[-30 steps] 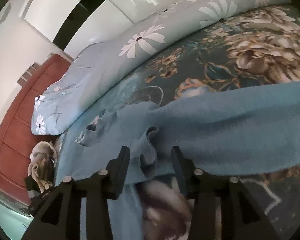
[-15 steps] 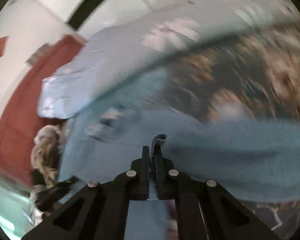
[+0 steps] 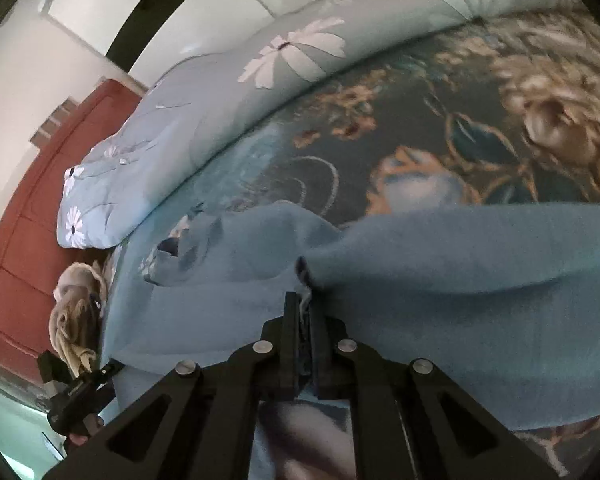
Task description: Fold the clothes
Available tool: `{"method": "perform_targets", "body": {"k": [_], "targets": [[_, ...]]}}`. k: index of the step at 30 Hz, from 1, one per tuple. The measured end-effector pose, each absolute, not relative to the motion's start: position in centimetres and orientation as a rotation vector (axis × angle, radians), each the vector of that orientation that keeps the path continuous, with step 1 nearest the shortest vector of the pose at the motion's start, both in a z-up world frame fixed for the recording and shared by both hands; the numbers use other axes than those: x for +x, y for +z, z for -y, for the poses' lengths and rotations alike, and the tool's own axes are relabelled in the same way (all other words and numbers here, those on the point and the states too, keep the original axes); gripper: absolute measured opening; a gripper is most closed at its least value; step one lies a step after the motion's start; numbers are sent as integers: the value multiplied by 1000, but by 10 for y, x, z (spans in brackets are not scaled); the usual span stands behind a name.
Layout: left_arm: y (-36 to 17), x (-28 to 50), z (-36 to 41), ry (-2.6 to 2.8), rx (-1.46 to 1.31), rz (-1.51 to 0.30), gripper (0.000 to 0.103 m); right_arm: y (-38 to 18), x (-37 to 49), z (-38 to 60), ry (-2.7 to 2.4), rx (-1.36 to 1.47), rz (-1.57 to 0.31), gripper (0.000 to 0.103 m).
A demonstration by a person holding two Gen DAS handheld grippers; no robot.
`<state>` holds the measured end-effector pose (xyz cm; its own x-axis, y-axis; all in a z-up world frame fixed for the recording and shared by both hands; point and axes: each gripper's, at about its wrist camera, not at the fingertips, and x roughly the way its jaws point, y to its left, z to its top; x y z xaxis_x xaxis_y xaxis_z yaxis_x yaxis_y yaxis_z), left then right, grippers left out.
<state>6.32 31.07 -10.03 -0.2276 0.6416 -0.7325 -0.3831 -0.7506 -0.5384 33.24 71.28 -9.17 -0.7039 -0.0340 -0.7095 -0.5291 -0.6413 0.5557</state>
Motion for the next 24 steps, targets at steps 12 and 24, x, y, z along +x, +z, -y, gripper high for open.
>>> {"method": "perform_targets", "body": {"k": [12,24], "targets": [[-58,87,-290,2036,-1251,117,55,-44,463,-701,2059,-682,-897,39],[-32,105,-257,2063,-1165,216,60,-72,501,-745,1734,-617,-981,43]]}}
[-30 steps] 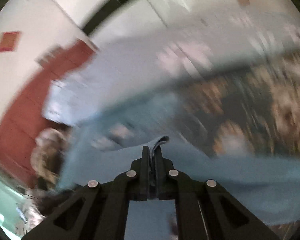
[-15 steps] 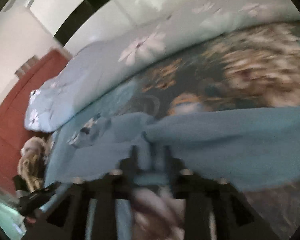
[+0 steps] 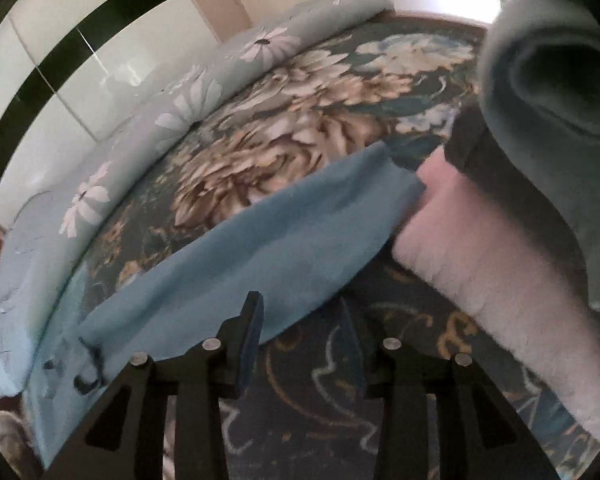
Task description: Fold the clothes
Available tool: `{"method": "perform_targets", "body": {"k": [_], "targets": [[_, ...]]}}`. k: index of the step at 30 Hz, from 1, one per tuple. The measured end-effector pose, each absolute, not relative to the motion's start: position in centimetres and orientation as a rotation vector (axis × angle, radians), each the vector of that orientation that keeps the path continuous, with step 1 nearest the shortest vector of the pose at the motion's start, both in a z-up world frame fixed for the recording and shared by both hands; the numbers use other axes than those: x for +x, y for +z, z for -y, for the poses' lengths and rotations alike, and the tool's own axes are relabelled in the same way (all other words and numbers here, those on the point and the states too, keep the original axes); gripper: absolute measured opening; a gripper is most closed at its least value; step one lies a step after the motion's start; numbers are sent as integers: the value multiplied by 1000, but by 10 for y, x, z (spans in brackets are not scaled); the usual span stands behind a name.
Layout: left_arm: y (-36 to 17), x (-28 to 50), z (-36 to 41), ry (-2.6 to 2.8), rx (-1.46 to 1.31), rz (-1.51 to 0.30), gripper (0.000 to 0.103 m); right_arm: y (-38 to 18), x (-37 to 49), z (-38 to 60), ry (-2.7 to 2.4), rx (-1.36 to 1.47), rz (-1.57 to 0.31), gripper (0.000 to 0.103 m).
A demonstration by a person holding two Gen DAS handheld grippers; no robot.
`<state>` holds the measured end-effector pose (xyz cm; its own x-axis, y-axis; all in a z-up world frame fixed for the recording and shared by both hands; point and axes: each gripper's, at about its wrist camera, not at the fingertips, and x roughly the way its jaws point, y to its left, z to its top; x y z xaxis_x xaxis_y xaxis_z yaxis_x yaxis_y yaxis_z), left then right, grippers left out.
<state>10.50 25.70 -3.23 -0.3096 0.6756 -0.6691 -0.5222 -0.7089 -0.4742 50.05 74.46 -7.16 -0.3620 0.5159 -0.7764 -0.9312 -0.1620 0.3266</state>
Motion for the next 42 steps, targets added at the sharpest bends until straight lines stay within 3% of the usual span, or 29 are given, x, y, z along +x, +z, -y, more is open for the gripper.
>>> {"method": "perform_targets", "body": {"k": [7,8,9,12,22,28,31,42], "targets": [[-40,108,-247,2060,-1185,233,60,-76,505,-762,1752,-475,-993,45],[-42,108,-245,2060,-1191,235,60,-75,505,-762,1757,-470,-988,33],[-43,107,-244,2060,-1195,238,60,-73,504,-762,1764,-464,-987,14],[-46,106,-241,2059,-1208,245,60,-59,502,-759,1804,-446,-970,4],[-43,102,-231,2068,-1206,298,60,87,428,-687,2196,-321,-500,3],[-38,103,-225,2077,-1193,306,60,114,327,-612,2462,-424,-238,3],[-37,101,-217,2092,-1198,320,60,90,276,-568,2586,-565,-165,3],[-44,100,-212,2082,-1237,327,60,-43,178,-495,2685,-1115,-290,3]]}}
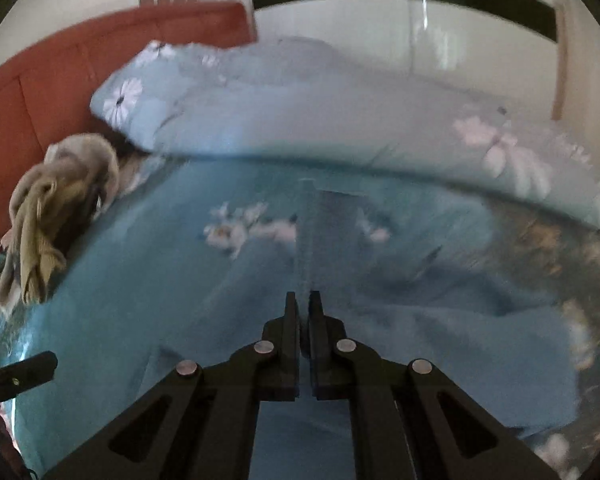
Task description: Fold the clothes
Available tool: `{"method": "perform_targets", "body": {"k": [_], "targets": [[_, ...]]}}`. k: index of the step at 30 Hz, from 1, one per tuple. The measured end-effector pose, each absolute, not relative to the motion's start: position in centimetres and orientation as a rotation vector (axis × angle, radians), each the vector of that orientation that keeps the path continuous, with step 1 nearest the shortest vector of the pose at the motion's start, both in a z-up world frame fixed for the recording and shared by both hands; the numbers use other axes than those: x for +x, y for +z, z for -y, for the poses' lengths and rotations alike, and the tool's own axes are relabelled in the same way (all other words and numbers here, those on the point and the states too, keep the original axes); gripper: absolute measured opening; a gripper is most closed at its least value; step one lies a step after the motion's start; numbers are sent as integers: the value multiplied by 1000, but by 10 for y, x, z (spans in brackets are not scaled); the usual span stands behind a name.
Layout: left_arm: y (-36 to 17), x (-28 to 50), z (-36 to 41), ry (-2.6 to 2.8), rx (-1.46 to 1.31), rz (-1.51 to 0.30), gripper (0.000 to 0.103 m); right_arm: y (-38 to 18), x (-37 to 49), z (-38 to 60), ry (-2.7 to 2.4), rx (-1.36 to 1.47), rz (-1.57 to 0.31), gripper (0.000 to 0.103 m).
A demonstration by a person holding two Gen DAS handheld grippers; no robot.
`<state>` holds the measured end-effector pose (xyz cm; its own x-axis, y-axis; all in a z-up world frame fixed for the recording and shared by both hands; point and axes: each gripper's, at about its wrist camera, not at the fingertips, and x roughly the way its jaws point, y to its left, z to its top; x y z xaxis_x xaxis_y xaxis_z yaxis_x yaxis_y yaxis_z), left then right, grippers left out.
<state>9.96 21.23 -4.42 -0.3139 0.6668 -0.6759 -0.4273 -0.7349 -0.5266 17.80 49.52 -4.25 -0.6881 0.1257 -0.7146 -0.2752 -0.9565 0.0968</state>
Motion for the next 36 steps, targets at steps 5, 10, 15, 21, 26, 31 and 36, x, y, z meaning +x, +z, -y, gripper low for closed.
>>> {"method": "perform_targets", "body": {"k": [5,10,15,21,26,31,36], "targets": [[-45,102,-221,2062,-1252,315,60,-51,185,-482,2710,-1160,-248,6],[-38,98,-236,2041,-1253,304,60,-41,207,-488,2850,-1130,-396,30],[-29,93,-272,1937,-1225,307,63,-22,249,-515,2850,-999,-462,40],[-34,87,-331,1811,-1241,243,63,-31,318,-575,2664,-928,-701,45],[-54,68,-354,1773,-1319,219,63,-45,366,-603,2553,-881,-866,45],[-80,61,-352,1688,-1408,349,63,-47,384,-614,2514,-826,-935,45],[-79,69,-360,1672,-1379,354,56,-47,381,-613,2524,-827,-948,45]]}}
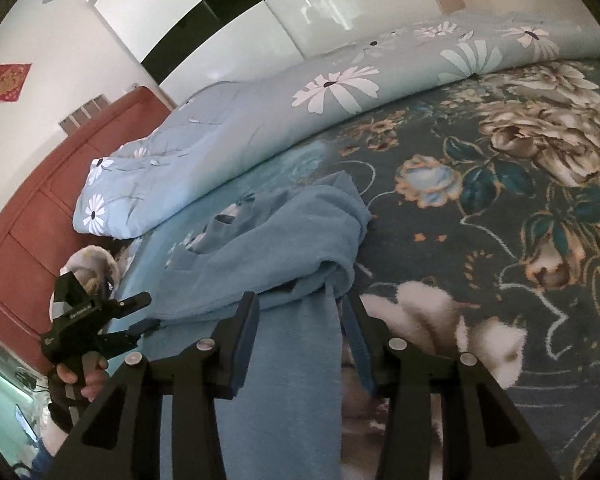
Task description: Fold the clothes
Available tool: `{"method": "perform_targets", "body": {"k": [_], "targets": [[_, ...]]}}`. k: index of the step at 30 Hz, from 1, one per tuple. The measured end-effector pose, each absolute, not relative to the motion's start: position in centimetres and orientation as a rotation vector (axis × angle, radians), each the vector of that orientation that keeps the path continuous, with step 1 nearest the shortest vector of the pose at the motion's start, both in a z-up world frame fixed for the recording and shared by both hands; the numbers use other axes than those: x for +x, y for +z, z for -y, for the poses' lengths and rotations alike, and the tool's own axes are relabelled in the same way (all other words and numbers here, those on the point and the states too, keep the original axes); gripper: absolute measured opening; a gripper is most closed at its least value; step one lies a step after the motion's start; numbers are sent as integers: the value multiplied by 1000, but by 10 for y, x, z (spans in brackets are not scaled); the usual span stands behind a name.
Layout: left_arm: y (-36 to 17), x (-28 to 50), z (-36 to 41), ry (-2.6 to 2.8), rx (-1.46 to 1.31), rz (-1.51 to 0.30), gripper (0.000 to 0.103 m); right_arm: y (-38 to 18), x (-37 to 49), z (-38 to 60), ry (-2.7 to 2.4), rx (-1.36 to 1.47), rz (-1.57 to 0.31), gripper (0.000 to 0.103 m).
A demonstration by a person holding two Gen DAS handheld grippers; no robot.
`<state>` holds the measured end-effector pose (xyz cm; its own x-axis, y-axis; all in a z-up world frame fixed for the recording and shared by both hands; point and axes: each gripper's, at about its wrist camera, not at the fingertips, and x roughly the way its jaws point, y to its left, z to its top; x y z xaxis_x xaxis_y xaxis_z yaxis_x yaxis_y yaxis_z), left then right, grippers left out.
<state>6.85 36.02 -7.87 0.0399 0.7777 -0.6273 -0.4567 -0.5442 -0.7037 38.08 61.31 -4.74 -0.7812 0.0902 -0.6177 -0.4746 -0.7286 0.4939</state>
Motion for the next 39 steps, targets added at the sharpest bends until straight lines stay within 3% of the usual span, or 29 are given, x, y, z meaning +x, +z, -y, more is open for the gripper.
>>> {"method": "perform_targets", "body": {"k": [1,3,5,13,19,23,25,27,30,36,39], "targets": [[-76,70,-363,1685,-1368,340,50,-47,379,-612,2531,-829,-941,45],[-70,71,-367,1726,-1344,307,19,-45,377,-609,2546,-832,-923,45],[-66,70,-372,1777,-1336,255,3,-44,374,-607,2555,-839,-912,45],[-11,70,-355,1872,-1078,219,3,-36,365,-603,2553,-861,-841,45],[-72,38,-346,1858,-1304,229,3,-39,362,-598,2524,-878,-858,45],[-88,36,-339,1813,-1374,239,7,-35,363,-592,2512,-897,-833,45],[-83,42,-324,1797,-1368,266,16,-31,368,-590,2507,-885,-845,45],[-75,51,-309,1800,-1351,256,39,-28,375,-587,2497,-885,-846,45],[-60,72,-291,1812,-1301,194,57,-28,388,-578,2495,-898,-850,45],[-29,119,-242,1897,-1189,45,75,-46,412,-559,2459,-992,-915,49],[-17,137,-210,1927,-1158,48,79,-56,426,-547,2436,-1055,-955,52]]}}
